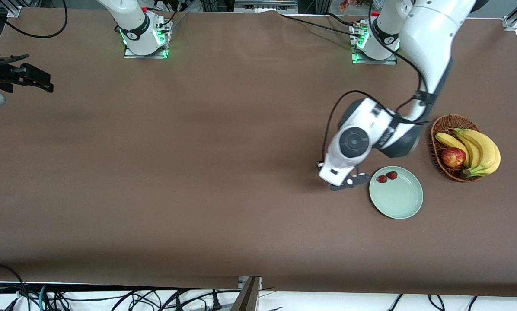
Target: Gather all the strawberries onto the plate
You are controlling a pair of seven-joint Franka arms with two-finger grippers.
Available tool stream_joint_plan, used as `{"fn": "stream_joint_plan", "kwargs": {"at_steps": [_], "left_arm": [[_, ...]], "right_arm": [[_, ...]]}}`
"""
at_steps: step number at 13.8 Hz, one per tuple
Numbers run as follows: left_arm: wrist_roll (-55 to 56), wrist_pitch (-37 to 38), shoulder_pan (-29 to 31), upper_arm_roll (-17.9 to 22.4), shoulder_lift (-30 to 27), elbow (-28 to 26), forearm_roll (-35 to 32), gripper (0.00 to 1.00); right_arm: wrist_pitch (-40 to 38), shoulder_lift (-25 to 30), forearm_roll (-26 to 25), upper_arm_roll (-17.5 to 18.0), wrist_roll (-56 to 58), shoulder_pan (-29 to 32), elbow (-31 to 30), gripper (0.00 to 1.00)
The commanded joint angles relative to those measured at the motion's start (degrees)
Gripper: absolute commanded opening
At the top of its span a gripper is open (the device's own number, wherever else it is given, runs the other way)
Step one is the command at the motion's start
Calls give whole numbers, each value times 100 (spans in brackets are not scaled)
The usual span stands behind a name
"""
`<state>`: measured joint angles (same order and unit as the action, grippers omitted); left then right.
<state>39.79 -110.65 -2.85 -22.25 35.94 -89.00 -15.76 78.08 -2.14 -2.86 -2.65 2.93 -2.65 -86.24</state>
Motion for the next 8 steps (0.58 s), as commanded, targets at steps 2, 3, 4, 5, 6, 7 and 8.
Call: {"fn": "stream_joint_plan", "kwargs": {"at_steps": [2, 3, 4, 5, 6, 7, 8], "left_arm": [[-2680, 272, 819, -25, -8, 329, 64, 0], [-3357, 272, 1004, -16, 1, 391, 56, 0], [-4034, 246, 1223, -16, 62, 409, 55, 0], [-4519, 220, 1373, -7, 114, 401, -14, 0], [-4864, 194, 1479, 36, 185, 400, -41, 0], [-5154, 132, 1646, 54, 281, 400, -50, 0], [-5444, -60, 1752, 54, 360, 383, -50, 0]], "right_arm": [[-162, -24, -66, 273, -414, 133, 152, 100], [-153, -24, -48, 265, -416, 160, 152, 100], [-153, -32, -39, 273, -407, 221, 143, 100], [-161, -59, -30, 273, -407, 230, 143, 100], [-153, -76, 65, 282, -433, 230, 143, 100], [-161, -68, 214, 273, -451, 239, 143, 100], [-170, -76, 233, 273, -425, 248, 143, 100]]}}
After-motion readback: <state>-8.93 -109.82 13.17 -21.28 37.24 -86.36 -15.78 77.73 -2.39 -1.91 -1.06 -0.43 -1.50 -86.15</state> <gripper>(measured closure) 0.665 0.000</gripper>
